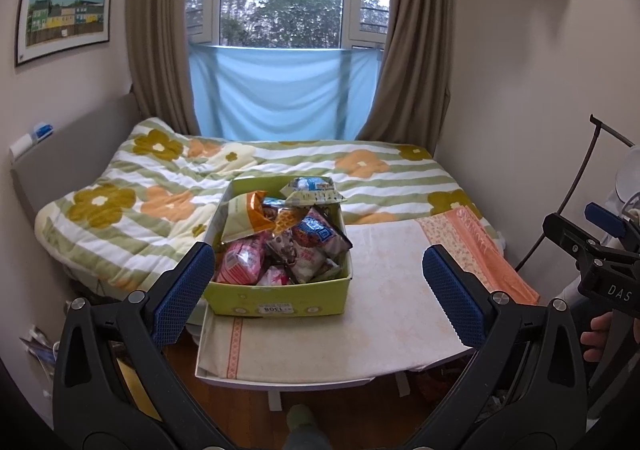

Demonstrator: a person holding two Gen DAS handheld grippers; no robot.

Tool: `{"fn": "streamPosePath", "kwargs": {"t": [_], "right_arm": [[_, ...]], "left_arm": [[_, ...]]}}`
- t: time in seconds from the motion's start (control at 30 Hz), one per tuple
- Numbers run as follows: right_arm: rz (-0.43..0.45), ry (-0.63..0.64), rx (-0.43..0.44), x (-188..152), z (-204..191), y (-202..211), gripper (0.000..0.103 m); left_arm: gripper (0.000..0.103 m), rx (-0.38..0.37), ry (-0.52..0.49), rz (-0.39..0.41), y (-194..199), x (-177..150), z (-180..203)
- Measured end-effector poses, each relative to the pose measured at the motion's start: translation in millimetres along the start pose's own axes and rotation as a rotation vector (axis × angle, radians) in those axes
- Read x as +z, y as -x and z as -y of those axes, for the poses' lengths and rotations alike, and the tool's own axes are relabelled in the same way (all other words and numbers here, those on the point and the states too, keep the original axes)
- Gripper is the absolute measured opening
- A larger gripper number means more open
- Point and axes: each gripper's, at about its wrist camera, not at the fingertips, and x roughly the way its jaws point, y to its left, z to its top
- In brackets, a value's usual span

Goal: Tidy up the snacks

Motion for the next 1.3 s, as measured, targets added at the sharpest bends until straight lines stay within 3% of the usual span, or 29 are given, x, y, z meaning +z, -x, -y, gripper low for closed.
{"fn": "streamPosePath", "kwargs": {"t": [1.3], "right_arm": [[0.007,-0.011,-0.014,4.2,-6.0,-0.6,0.102]], "left_arm": [[0.103,0.010,-0.006,0.016,-3.3,4.5,-7.6]]}}
